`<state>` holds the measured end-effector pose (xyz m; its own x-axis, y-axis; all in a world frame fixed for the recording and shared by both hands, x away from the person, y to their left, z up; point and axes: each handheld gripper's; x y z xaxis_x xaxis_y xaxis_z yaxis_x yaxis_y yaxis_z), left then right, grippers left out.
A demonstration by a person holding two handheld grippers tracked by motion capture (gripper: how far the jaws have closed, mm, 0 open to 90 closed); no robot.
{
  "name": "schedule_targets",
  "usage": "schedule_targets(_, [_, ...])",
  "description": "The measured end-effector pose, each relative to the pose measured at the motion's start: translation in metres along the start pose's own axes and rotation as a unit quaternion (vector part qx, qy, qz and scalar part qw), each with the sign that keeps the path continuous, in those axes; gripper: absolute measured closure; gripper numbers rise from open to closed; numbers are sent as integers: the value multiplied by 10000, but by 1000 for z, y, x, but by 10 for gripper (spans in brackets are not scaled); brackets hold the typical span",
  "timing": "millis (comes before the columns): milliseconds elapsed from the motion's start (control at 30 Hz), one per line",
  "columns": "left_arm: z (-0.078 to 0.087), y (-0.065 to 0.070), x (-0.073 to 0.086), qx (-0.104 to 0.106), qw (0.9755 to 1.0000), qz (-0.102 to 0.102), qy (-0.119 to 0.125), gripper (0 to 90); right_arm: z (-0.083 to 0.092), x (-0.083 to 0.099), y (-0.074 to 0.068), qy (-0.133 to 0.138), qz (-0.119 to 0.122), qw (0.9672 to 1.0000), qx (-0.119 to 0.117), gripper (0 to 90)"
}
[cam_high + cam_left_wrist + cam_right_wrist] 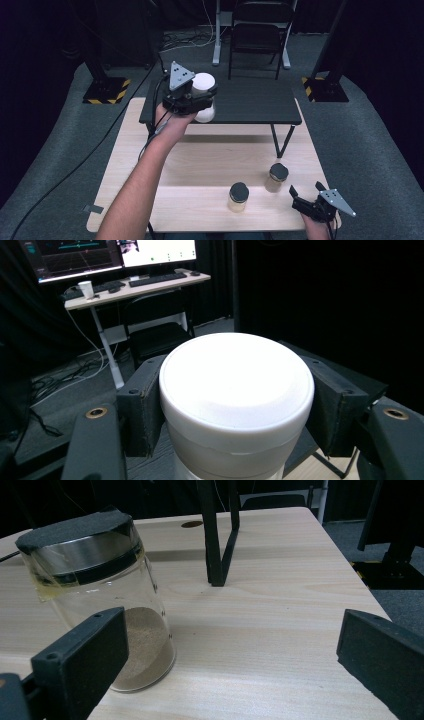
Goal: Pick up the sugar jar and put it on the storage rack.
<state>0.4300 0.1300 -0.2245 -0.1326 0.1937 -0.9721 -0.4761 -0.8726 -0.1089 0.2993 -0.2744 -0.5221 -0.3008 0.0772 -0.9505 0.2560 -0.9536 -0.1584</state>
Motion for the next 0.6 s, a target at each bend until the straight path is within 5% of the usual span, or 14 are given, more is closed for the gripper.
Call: schedule_targets(600, [-31,-12,10,-257,9994,101,-189,333,-1,-1,0,-16,7,10000,2,0])
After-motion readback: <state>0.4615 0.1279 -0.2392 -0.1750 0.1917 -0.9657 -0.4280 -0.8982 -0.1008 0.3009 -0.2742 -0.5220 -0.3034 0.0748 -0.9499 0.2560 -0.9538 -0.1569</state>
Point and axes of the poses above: each handheld gripper's, and its own axes: z roughly backward along the jaws, x roughly out of its underside, y roughly to its right, and after that the axes turned 5 degrees about -x, right-handed
